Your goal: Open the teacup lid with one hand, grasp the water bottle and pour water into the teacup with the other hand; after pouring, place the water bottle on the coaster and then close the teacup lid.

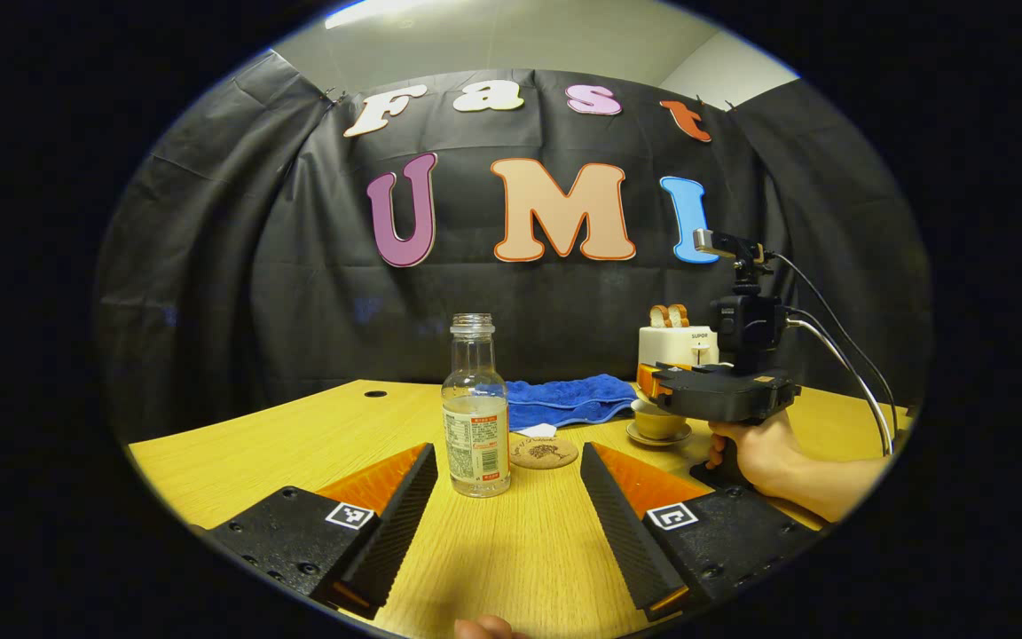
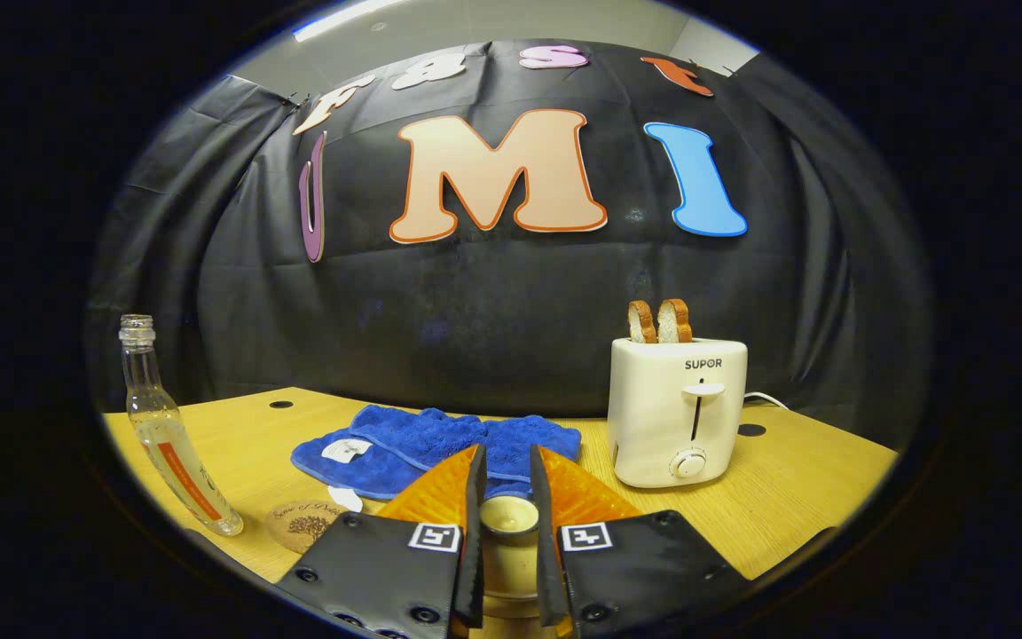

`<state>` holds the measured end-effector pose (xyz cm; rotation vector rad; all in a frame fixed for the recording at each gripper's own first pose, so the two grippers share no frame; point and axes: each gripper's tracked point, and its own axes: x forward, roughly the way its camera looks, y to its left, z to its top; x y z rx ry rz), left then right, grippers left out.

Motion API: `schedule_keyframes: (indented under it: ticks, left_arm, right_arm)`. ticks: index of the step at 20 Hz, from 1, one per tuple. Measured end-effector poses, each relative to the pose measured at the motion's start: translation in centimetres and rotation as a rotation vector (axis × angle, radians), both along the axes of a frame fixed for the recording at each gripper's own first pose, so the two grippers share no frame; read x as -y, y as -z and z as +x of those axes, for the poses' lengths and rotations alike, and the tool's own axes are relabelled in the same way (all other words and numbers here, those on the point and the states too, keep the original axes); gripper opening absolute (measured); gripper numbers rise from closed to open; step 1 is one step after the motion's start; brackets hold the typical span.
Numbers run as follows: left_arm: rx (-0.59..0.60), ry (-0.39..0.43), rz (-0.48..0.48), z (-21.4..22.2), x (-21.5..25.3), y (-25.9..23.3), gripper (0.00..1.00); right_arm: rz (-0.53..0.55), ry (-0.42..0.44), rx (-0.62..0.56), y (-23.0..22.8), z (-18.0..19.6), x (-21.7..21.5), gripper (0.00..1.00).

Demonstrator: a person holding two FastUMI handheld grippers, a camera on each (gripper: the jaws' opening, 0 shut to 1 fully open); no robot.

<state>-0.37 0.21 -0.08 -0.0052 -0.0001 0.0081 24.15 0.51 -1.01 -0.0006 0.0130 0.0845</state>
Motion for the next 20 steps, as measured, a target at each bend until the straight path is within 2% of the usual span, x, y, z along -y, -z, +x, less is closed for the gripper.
schedule_keyframes:
  ticks: [5, 11, 16, 20]
  left_arm:
    - [0.000, 0.000, 0.000, 0.1, 0.0, -0.1, 0.95]
    - [0.002, -0.019, 0.002, 0.4, -0.4, -0.1, 0.95]
    - [0.001, -0.062, 0.005, 2.9, -1.8, -0.1, 0.95]
    - [0.001, -0.086, 0.006, 5.7, -2.9, 0.0, 0.95]
  right_arm:
    - [0.000, 0.011, -0.001, -0.2, -2.7, 2.8, 0.27]
    - [-0.002, 0.022, 0.003, -0.8, -9.3, 6.5, 0.27]
    - [-0.002, 0.020, 0.004, -1.1, -12.9, 8.5, 0.27]
    - [-0.003, 0.021, 0.005, -1.2, -13.7, 8.8, 0.27]
